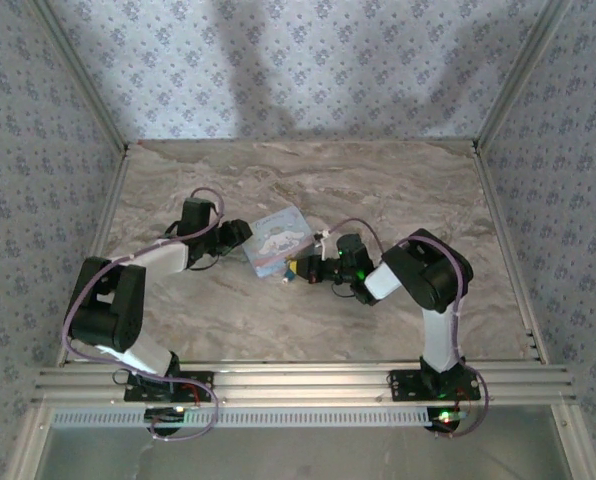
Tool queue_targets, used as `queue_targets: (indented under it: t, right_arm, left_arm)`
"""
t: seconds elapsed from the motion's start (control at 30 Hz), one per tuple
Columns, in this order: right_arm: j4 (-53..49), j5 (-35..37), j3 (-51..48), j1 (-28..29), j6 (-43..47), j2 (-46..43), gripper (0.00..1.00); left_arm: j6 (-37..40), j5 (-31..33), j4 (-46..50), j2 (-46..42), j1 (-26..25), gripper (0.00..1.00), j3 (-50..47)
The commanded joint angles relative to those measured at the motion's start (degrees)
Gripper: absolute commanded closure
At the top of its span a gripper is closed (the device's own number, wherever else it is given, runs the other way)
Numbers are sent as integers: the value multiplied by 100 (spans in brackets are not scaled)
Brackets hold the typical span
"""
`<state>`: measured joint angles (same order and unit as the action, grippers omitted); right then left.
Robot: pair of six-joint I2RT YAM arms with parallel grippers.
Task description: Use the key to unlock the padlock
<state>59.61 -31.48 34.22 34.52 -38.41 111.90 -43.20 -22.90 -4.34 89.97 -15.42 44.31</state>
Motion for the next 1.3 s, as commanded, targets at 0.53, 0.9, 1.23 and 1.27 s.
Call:
queue_targets:
  t: [0.53, 0.9, 1.23, 1.27]
  right_arm:
    - [328, 535, -297, -276, -531, -473, 100]
    - [-279, 724, -631, -408, -172, -1175, 100]
    - [-3742, 1115, -640, -378, 980, -3433, 100]
    - [-4237, 1163, -547, -372, 1108, -3662, 100]
  left_arm:
    - [106, 246, 961, 143, -145, 51, -261]
    - [165, 198, 1202, -217, -137, 35, 101]
    - [598, 912, 1914, -1169, -58, 27, 672]
    - [675, 1109, 1965, -1335, -58, 27, 658]
